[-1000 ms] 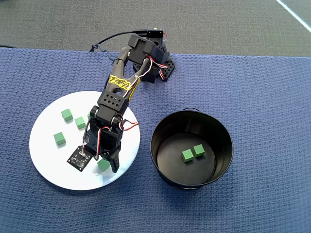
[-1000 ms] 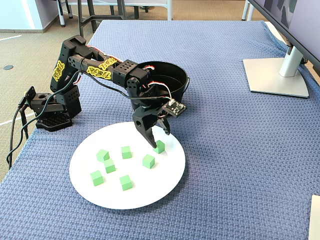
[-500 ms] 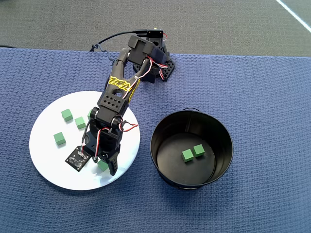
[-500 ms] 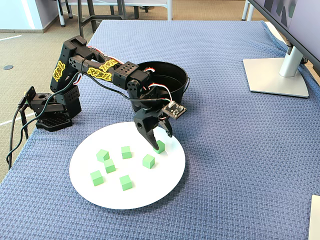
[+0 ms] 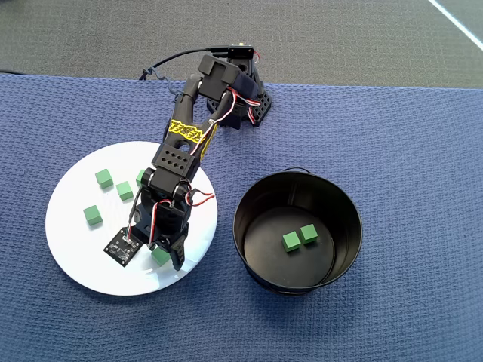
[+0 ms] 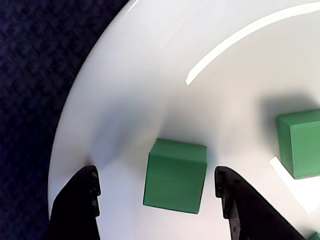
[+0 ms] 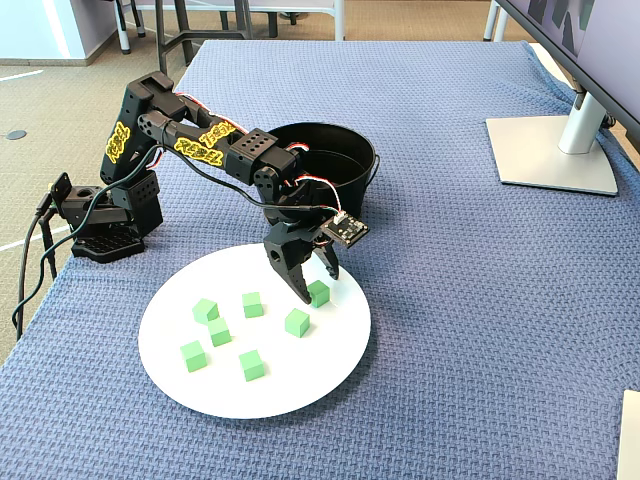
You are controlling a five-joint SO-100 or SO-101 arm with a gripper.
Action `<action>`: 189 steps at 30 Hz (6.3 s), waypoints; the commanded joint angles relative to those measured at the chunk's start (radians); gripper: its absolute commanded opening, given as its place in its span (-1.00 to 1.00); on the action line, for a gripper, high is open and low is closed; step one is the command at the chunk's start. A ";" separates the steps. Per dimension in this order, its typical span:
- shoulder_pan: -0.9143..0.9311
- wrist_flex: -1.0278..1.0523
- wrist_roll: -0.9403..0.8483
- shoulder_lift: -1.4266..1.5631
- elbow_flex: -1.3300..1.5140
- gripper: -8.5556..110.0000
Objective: Pick up the green cubes from the white plate and place them in the black recipient
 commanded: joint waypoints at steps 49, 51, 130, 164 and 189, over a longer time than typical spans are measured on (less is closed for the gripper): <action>-0.696 0.107 0.939 0.453 0.075 -0.86; -0.698 0.106 0.933 0.451 0.087 -0.86; 0.158 -0.161 -0.281 0.143 0.158 -0.42; 0.163 -0.216 -0.196 0.149 0.161 -0.86; -0.499 0.296 1.166 0.638 -0.037 -0.86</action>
